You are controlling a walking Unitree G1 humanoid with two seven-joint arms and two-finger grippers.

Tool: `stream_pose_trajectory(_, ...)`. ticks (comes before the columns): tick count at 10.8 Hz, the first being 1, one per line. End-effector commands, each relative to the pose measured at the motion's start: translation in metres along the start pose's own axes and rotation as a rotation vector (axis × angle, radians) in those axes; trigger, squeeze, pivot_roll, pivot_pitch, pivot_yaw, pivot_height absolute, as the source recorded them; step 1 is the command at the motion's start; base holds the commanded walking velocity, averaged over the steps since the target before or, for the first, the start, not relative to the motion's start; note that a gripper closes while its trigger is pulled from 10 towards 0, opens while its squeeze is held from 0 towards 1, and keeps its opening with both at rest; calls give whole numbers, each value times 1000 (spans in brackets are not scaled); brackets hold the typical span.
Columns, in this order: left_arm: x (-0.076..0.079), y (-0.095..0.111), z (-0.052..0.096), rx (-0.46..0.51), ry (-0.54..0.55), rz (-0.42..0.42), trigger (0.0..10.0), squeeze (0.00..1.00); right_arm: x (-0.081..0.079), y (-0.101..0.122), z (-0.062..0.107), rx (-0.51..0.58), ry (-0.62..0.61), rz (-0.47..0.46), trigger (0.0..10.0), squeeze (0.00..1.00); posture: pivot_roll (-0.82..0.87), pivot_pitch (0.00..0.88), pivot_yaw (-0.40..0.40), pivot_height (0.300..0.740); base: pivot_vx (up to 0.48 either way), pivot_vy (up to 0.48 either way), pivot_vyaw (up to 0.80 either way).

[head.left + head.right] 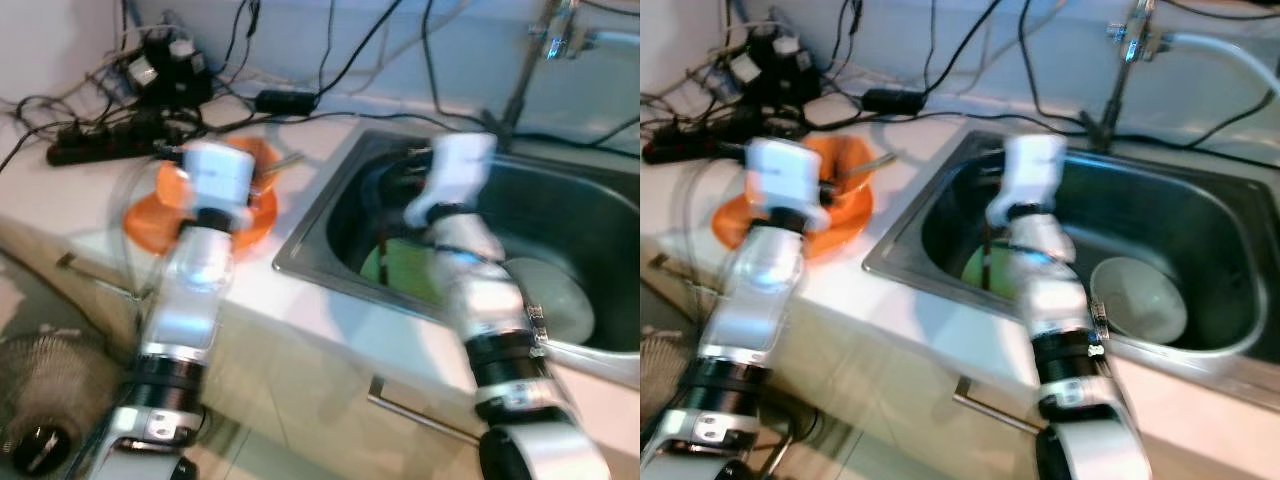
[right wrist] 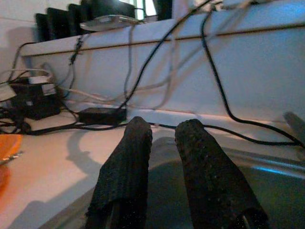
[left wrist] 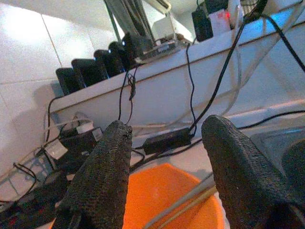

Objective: Kitchen organization

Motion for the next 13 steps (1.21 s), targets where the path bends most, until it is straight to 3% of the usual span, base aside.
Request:
stream_pose_trajectory(1,-7,-2,1,-11,16,2,10000,0,-8,-2,-1,-5,22,-13,10000,0,164,61,49,740,0,0,0)
stream_pose_trajectory(4,-7,-3,1,-21,10,-3,10000,0,-8,-6,-1,-30,18,-22,10000,0,165,46,49,740,0,385,0)
stream_pose_trajectory(6,-4,-6,1,-37,-7,-26,10000,0,-9,-7,-1,-35,16,-26,10000,0,166,37,51,740,0,0,-547)
stream_pose_trajectory(9,10,-7,5,-38,-92,-41,10000,0,-10,-8,-1,-34,12,-23,10000,0,165,29,55,740,0,0,0)
stream_pose_trajectory(13,8,-8,5,-46,-91,-35,10000,0,-10,-10,0,-38,8,-25,10000,0,165,21,61,740,0,0,-400)
Point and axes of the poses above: a point about 5 cm out from each wrist's last joint towards the gripper, its own z axis pointing back from the gripper into the wrist, its own y axis along the axis of the wrist's last joint, x = y × z, the point moved 2 cm from there along -z, pointing out of the wrist towards the gripper, and after that the axes turned 12 degrees about -z, right-handed, at the moved point
